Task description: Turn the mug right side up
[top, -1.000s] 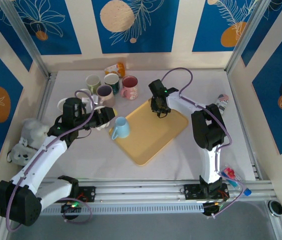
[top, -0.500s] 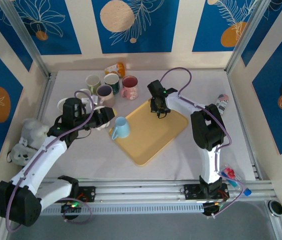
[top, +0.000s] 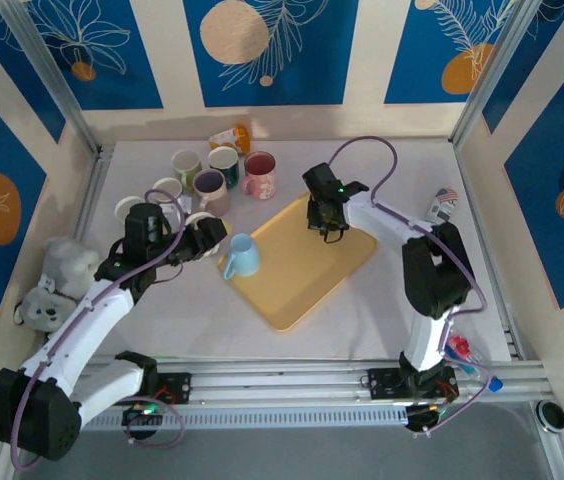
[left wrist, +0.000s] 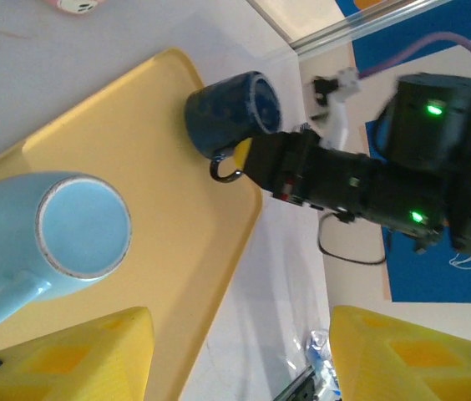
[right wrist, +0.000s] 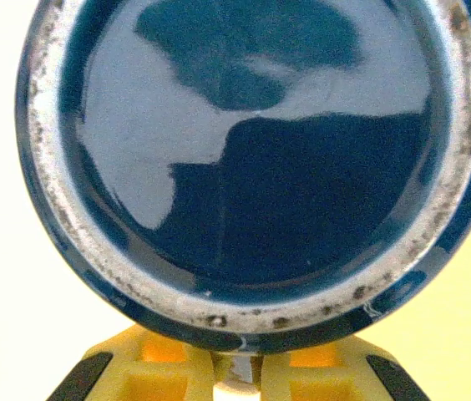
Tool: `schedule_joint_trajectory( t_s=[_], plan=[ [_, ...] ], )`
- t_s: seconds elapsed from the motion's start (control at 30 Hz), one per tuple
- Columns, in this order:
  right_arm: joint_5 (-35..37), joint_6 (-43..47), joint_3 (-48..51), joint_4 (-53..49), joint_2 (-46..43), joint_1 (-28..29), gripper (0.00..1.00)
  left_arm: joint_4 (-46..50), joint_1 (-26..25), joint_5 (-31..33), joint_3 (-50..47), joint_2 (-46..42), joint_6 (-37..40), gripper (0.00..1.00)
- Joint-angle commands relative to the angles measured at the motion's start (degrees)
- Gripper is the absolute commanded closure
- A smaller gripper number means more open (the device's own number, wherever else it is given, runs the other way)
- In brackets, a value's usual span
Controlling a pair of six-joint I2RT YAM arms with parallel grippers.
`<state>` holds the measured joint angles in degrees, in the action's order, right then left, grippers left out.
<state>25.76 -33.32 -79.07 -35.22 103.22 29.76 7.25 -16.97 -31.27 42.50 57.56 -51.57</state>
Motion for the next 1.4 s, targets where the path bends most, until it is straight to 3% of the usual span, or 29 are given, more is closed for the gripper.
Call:
schedule_joint_trajectory(
  t_s=[0.0, 0.37, 0.6, 0.97, 1.37],
  plan=[
    [-0.9, -1.3, 0.9, 3.7, -7.7, 1.0, 1.0, -7.2, 0.4, -0.4, -2.1, -1.8, -5.1, 0.43],
    [-14.6, -4.3, 6.5, 14.6, -23.3, 0.8, 1.0, -20.9, -0.8, -2.3, -5.6, -1.9, -17.1, 0.41],
    [-22.2, -8.0, 9.3, 23.5, -29.5, 0.8, 1.0, -35.2, -3.5, -1.8, -8.4, 0.7, -28.8, 0.41],
    [-33.0, -12.3, 10.8, 33.8, -33.6, 1.0, 1.0, -48.9, -7.5, 2.3, -9.4, 3.1, -37.8, 0.43],
    [-41.1, -19.1, 11.0, 42.4, -33.3, 1.1, 1.0, -73.8, -12.7, 4.0, -8.2, 13.2, -46.7, 0.47]
  ],
)
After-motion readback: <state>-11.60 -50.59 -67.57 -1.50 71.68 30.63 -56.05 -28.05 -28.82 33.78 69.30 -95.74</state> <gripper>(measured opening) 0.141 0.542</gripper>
